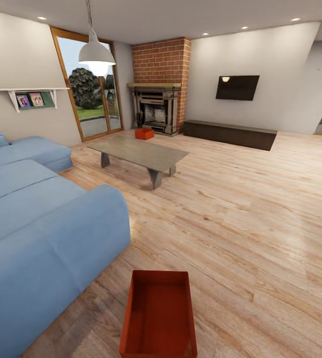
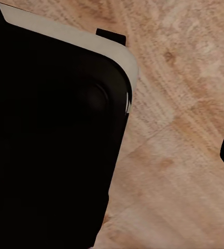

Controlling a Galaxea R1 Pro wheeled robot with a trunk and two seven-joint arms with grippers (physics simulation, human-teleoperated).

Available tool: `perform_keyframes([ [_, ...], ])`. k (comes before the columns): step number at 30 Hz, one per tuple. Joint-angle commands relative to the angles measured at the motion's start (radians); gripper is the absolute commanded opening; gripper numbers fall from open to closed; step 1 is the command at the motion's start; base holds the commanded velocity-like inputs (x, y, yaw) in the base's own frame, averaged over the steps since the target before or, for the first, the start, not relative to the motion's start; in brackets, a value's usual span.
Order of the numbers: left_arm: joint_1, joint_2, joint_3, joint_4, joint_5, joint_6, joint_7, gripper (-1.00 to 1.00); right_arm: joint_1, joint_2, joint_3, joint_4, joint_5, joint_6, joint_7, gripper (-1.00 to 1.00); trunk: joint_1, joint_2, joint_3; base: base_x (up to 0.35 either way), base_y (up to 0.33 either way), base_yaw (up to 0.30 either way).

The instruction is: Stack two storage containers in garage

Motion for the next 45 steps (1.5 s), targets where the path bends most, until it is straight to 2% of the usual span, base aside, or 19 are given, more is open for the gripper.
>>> perform_keyframes([
  [1,0.0,0.0,0.001,0.0,0.004,-0.002,0.001,1.0,-0.001,0.0,0.005,0.003,0.0,-0.006,-0.002,1.0,0.0,0.0,-0.001,0.0,-0.008,0.0],
  [15,0.0,0.001,0.001,0.0,0.004,-0.002,0.001,1.0,-0.001,0.001,0.005,0.003,0.001,-0.001,-0.003,1.0,0.0,0.0,-0.001,0.0,-0.002,0.0],
  [23,0.0,0.001,0.001,-0.002,0.004,-0.002,0.001,1.0,-0.001,0.014,0.005,0.003,0.001,0.006,-0.005,1.0,0.0,0.0,-0.001,0.0,0.03,0.0],
  [45,0.0,0.001,0.001,-0.003,0.004,-0.002,0.001,1.0,-0.001,0.018,0.005,0.003,0.001,0.006,-0.004,1.0,0.0,0.0,-0.001,0.0,0.034,0.0],
])
